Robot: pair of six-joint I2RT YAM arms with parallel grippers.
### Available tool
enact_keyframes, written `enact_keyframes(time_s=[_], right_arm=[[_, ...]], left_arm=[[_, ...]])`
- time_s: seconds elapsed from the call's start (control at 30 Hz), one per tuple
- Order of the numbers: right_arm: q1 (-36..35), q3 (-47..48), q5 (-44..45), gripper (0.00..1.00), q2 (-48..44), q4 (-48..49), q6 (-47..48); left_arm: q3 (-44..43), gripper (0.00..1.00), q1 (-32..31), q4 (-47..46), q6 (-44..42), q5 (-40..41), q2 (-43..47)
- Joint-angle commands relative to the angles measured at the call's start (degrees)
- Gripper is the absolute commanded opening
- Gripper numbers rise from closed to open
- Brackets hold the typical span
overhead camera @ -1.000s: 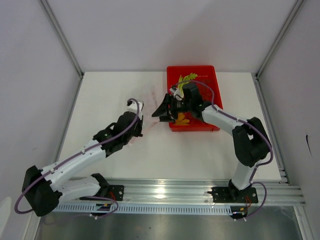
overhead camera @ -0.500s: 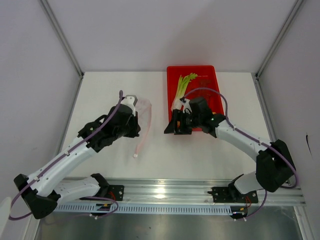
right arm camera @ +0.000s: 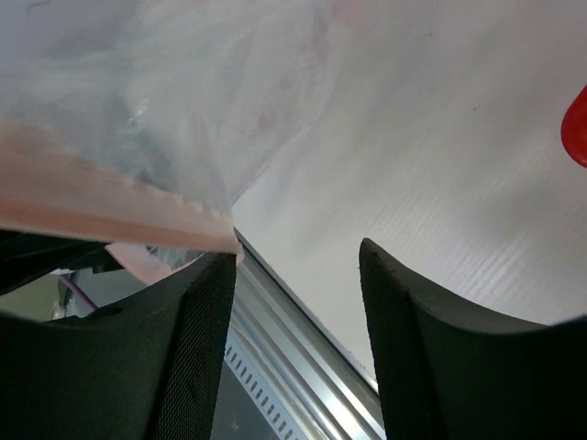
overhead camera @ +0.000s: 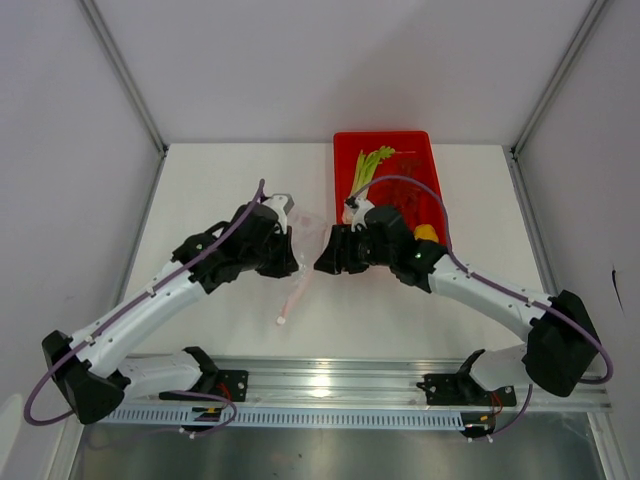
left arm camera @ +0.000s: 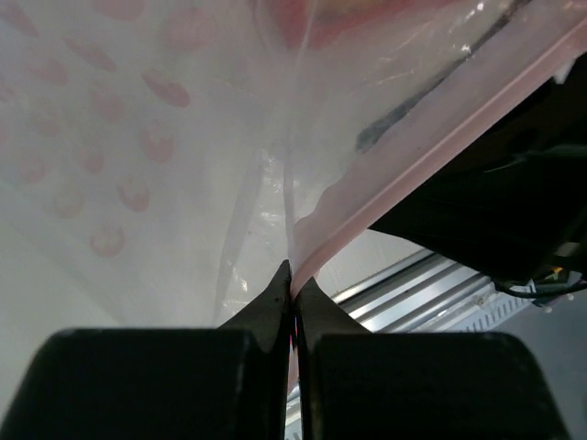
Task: Place the food in the zip-top bag and seal the zipper
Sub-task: Open the zipper of the food storage bag at the center of the board.
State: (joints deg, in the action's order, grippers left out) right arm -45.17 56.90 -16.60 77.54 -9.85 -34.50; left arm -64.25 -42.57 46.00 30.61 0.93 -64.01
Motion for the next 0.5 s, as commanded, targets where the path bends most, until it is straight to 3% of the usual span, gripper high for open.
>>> enact_keyframes(time_s=[0.0,0.23,0.33,0.37,0.4,0.47], right_arm=[[-2.03,2.77,2.80,0.58,1.91,5.53,-0.30],[-5.45,5.06,7.54,0.57,4.64,5.02,-0.39],[-5.46,5.15,8.60,0.50,5.16,5.45,-0.48],[-5.46,5.41,8.60,0.44,5.60,5.36,-0.04],[-5.28,5.76,8.60,0.22,5.78,5.19,0.05],[-4.58,6.90,8.52,0.00,5.87,4.75,0.40]], left_arm=[[-4.30,0.00,0.20,-1.44,0.51,-3.91,-0.59],[-6.33,0.01,0.29,-1.09,-0.03,-5.32,-1.91],[-6.06,0.01,0.29,-1.70,-0.03,-6.20,-1.38],[-5.80,0.01,0.20,-1.88,-0.02,-6.46,-1.30],[-5.89,0.00,0.20,-1.96,-0.20,-6.64,-1.29],[-6.41,0.01,0.29,-1.00,-1.60,-6.29,-1.38]])
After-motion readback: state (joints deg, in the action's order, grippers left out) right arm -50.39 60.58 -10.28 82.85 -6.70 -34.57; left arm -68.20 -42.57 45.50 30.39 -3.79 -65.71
